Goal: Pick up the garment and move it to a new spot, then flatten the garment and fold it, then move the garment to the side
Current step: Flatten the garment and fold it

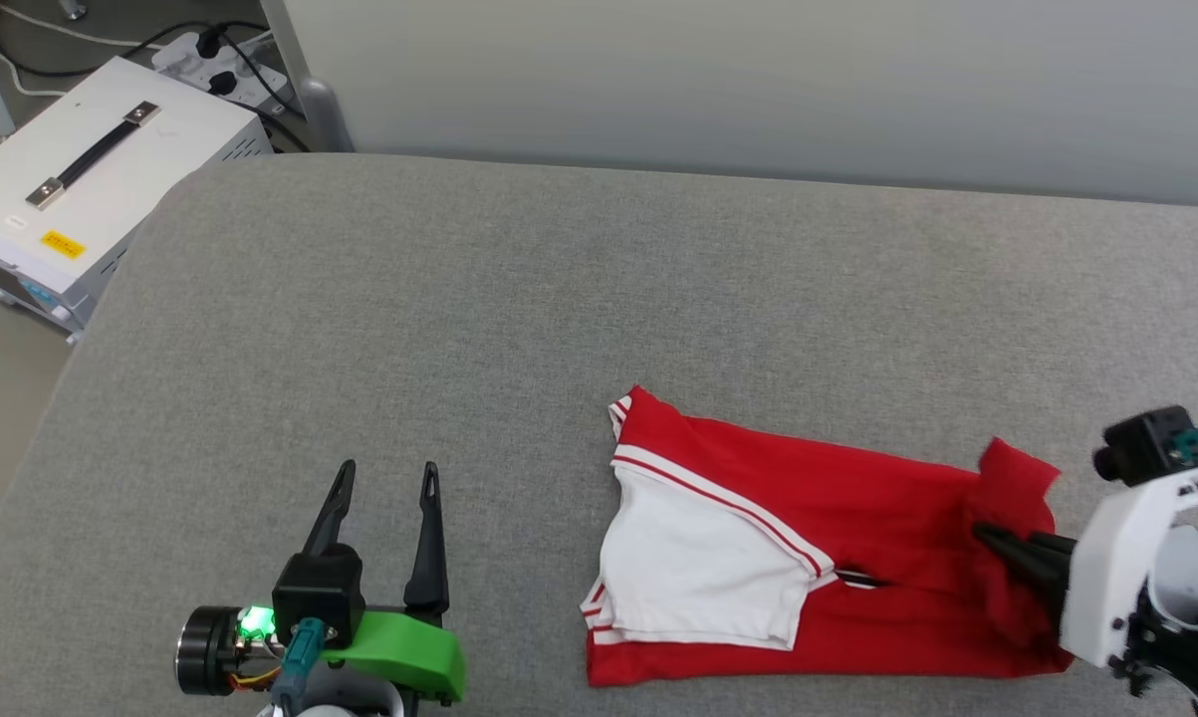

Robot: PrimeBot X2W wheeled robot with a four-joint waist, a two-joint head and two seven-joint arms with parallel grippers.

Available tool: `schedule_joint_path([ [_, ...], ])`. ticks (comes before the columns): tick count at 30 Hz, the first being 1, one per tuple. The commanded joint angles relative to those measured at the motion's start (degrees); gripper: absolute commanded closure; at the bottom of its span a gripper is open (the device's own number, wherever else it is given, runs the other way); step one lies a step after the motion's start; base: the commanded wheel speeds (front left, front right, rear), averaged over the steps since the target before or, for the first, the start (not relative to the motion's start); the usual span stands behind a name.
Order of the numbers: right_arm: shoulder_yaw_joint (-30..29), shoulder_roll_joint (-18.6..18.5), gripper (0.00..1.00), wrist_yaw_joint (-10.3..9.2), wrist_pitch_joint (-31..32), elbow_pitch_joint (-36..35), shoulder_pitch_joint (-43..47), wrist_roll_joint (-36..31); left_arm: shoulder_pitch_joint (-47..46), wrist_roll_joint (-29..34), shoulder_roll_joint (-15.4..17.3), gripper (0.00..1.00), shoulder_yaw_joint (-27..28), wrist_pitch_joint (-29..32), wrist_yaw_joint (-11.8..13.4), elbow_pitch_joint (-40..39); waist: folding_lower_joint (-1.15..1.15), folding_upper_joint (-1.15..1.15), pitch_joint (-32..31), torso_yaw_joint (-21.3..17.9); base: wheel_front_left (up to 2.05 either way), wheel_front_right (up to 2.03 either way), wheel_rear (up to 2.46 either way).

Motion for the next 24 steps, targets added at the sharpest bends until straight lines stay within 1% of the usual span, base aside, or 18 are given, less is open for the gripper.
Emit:
schedule_joint_path([
  [1,1.4,1.2,1.00,-0.03,0.5,-0.7,-2.4,-1.1,-0.5,0.8,-0.4,0.00,0.2,-0.3,-0.4,0.0,0.00,0.21,1.0,0.5,0.00,0.00,0.00],
  [5,7.3,4.3,1.00,-0.03,1.8,-0.3,-8.0,-4.3,-1.7,1.1,-0.8,0.00,0.1,-0.3,-0.9,0.1,0.00,0.21,2.5,1.2,0.00,0.00,0.00],
  [11,17.0,8.9,1.00,-0.03,1.6,3.4,-16.7,-7.0,-3.2,1.4,-1.2,0.00,0.2,-0.3,-1.2,0.3,0.00,0.21,4.5,1.8,0.00,0.00,0.00],
  [16,23.8,12.8,1.00,-0.03,0.1,8.6,-23.3,-7.9,-4.1,1.5,-1.6,0.00,0.2,-0.3,-1.4,0.5,0.00,0.21,5.6,2.3,0.00,0.00,0.00],
  [20,27.9,15.6,1.00,-0.03,-1.4,13.6,-26.9,-8.3,-4.7,1.4,-1.8,0.00,0.1,-0.3,-1.4,0.8,0.00,0.21,6.2,2.7,0.00,0.00,0.00],
  [24,31.6,17.1,1.00,-0.03,-2.9,19.4,-29.0,-10.3,-5.1,1.4,-2.0,0.00,0.0,-0.3,-1.5,1.0,0.00,0.21,6.5,3.0,0.00,0.00,0.00],
])
